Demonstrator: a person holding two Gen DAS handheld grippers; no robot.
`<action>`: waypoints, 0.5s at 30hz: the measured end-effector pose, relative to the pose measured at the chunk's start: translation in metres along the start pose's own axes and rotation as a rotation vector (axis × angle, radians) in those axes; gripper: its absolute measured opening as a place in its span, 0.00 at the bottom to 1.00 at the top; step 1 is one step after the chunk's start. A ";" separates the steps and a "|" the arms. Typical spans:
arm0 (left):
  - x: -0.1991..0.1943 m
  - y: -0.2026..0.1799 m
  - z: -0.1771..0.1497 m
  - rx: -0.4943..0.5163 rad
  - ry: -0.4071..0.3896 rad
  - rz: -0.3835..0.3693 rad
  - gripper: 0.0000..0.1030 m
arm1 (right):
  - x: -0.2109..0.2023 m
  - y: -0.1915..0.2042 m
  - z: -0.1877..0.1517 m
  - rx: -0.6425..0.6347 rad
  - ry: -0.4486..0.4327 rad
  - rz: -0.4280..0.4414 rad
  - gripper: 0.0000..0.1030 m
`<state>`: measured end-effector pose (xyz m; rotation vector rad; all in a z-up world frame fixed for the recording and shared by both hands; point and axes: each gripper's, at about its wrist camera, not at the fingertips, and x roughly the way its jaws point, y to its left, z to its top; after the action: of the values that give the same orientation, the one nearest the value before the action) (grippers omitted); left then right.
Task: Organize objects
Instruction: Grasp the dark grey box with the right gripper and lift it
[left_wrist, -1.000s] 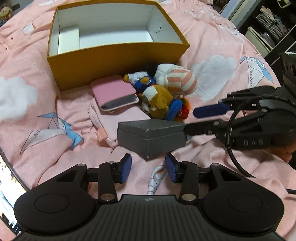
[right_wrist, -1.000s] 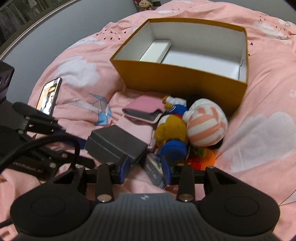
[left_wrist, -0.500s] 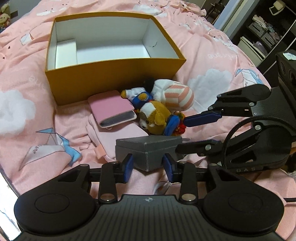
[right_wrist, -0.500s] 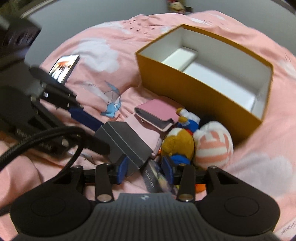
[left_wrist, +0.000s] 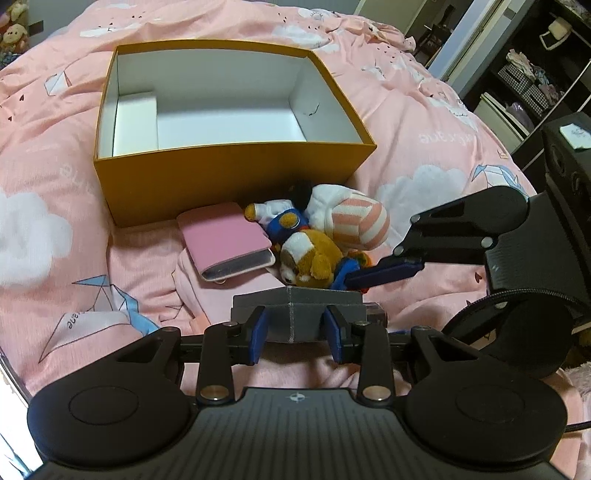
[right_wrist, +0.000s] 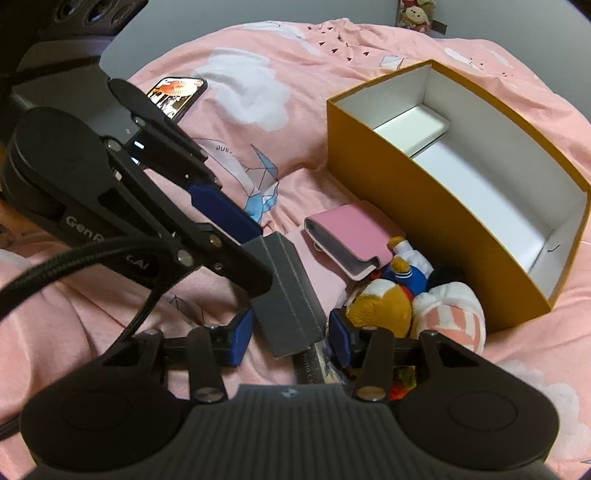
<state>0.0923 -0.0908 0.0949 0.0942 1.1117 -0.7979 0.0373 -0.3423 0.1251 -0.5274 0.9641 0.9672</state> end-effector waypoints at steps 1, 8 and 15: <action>0.000 0.000 0.000 0.001 0.001 0.000 0.38 | 0.002 0.000 0.000 -0.003 0.005 0.004 0.46; 0.000 0.002 0.001 -0.020 -0.004 -0.001 0.37 | 0.013 -0.003 0.003 -0.008 0.022 0.019 0.46; -0.002 0.004 0.001 -0.033 -0.013 0.018 0.36 | 0.019 -0.007 0.004 0.009 0.019 0.028 0.43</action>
<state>0.0952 -0.0873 0.0956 0.0713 1.1098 -0.7630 0.0488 -0.3344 0.1104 -0.5175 0.9950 0.9839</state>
